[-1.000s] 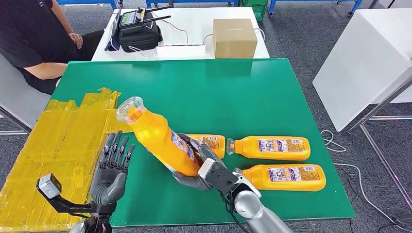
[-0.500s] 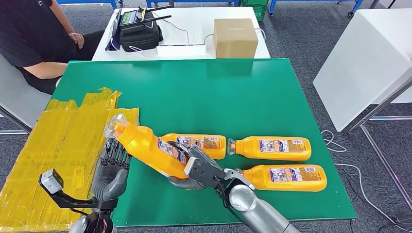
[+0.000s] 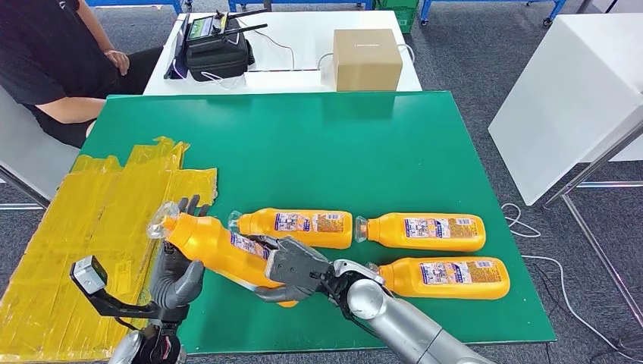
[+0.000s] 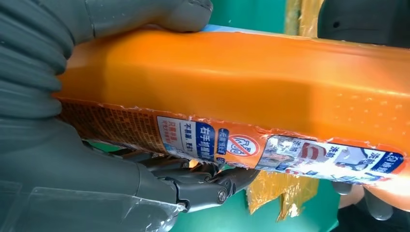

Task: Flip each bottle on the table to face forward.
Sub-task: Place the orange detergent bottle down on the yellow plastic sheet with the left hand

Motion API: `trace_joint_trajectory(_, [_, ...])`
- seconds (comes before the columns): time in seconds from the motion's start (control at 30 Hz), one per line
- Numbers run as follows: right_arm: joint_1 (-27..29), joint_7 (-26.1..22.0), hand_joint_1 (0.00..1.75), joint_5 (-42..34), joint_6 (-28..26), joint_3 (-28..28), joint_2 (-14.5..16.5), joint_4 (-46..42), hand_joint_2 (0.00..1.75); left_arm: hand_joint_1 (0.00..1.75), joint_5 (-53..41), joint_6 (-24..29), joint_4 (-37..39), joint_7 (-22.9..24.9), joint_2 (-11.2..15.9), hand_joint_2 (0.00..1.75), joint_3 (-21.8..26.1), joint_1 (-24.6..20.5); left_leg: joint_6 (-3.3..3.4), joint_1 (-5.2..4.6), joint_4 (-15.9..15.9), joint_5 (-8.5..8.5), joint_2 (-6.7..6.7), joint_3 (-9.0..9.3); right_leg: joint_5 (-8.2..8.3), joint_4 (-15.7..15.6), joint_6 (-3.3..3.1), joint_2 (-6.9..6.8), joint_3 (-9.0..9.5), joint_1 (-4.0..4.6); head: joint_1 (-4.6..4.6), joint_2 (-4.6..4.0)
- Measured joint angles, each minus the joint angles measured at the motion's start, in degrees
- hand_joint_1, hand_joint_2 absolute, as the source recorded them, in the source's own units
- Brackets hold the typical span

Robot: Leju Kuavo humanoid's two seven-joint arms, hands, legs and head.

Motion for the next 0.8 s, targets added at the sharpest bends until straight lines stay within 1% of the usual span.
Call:
trace_joint_trajectory(0.13, [-2.5, 1.95, 1.75, 1.77, 1.57, 3.84, 0.63, 0.97, 1.75, 0.0, -0.4, 0.13, 0.89, -0.09, 0.01, 1.75, 0.01, -0.13, 0.0, 0.0, 0.0, 0.0, 0.03, 0.0, 0.0, 0.0, 0.0, 0.02, -0.01, 0.0, -0.01, 0.0])
trace_joint_trajectory(0.3, [-4.83, 3.68, 1.75, 2.07, 2.7, 8.43, 1.83, 1.37, 1.75, 0.0, 0.0, -0.15, 1.8, -0.01, 0.02, 1.75, 0.45, -0.2, 0.0, 0.0, 0.0, 0.0, 0.02, 0.0, 0.0, 0.0, 0.0, 0.02, -0.03, 0.0, -0.01, 0.0])
trace_joint_trajectory(0.53, [-7.29, 4.65, 1.75, 1.8, 2.73, 11.69, 2.3, 2.29, 1.75, 0.0, 0.88, -0.78, 2.78, 0.26, 0.04, 1.75, 0.96, -0.17, 0.0, 0.0, 0.0, 0.0, 0.01, 0.0, 0.0, 0.0, 0.0, 0.01, -0.02, 0.0, -0.01, 0.0])
trace_joint_trajectory(0.57, [-7.46, 4.67, 1.75, 1.75, 2.73, 11.9, 2.34, 2.42, 1.75, 0.17, 0.91, -0.82, 2.86, 0.26, 0.04, 1.75, 0.98, -0.16, 0.0, -0.01, 0.0, 0.0, 0.02, 0.0, 0.0, 0.0, 0.0, 0.01, -0.02, 0.0, -0.01, 0.0])
trace_joint_trajectory(0.67, [-7.9, 4.69, 1.75, 1.53, 2.73, 12.55, 2.44, 2.84, 1.75, 1.48, 1.25, -1.02, 3.1, 0.23, 0.05, 1.75, 1.17, -0.07, 0.0, -0.01, 0.0, 0.0, 0.03, -0.01, 0.0, 0.0, 0.0, 0.02, -0.02, 0.0, -0.01, 0.0])
trace_joint_trajectory(0.7, [-7.99, 4.71, 1.75, 1.48, 2.73, 12.71, 2.5, 2.98, 1.75, 1.75, 1.47, -1.1, 3.16, 0.21, 0.06, 1.75, 1.28, 0.0, 0.0, -0.01, 0.0, 0.0, 0.03, -0.01, 0.0, 0.0, 0.0, 0.02, -0.03, 0.0, -0.01, 0.0])
trace_joint_trajectory(0.8, [-8.36, 4.76, 1.75, 1.31, 2.73, 13.18, 2.72, 3.44, 1.75, 1.75, 2.27, -1.45, 3.35, 0.19, 0.05, 1.75, 1.55, 0.12, 0.0, -0.01, 0.0, 0.0, 0.03, -0.01, 0.0, -0.01, 0.0, 0.02, -0.04, -0.01, -0.01, 0.0])
